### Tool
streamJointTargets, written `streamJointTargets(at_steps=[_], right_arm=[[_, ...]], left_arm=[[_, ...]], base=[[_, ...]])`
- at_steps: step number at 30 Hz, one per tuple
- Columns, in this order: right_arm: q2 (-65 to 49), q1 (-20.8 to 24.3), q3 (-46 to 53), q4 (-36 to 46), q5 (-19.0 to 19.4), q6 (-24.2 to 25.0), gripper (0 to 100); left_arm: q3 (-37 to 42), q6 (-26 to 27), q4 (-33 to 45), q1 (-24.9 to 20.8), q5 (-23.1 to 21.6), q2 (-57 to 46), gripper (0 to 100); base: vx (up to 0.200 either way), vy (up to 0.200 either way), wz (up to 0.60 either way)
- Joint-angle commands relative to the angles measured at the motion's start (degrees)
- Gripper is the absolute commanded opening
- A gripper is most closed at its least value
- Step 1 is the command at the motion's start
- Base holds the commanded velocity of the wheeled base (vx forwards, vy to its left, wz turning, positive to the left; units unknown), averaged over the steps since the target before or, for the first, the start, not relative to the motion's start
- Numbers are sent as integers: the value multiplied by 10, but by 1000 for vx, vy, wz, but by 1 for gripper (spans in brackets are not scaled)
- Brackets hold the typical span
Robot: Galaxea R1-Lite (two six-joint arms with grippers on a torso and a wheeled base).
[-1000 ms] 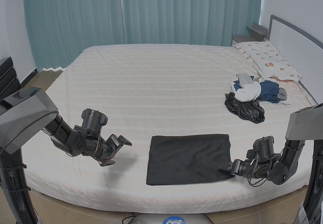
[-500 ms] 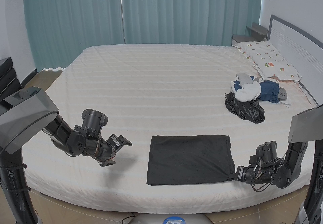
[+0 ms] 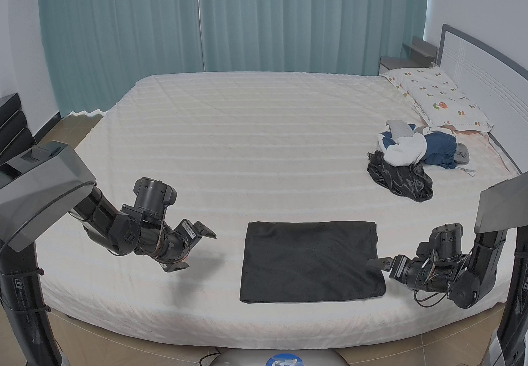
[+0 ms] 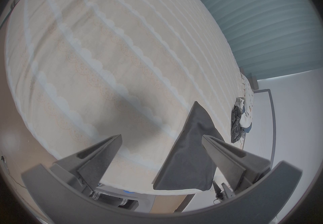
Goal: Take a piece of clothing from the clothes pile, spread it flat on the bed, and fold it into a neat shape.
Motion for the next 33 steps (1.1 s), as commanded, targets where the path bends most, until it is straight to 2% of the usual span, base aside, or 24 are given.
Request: streamJointTargets(at_steps=[1, 4, 8, 14, 31, 33], right_arm=[[12, -36, -14, -43, 12, 73, 100], [24, -60, -25, -61, 34, 113, 100], [49, -76, -40, -80, 34, 134, 100], [107, -81, -39, -164, 29, 135, 100], [108, -80, -35, -166, 28, 140, 100], [108, -80, -35, -166, 28, 140, 100]], left_arm=[[-1, 0, 0, 0, -1, 0, 100], [-7, -4, 2, 0, -2, 0, 100], [-8, -4, 3, 0, -2, -1, 100], [-8, -4, 3, 0, -2, -1, 100], [-5, -4, 1, 1, -2, -1, 100], [-4, -3, 0, 0, -2, -1, 100]], base=[[0, 0, 0], [0, 0, 0], [0, -200, 0], [0, -200, 0], [0, -200, 0], [0, 0, 0]])
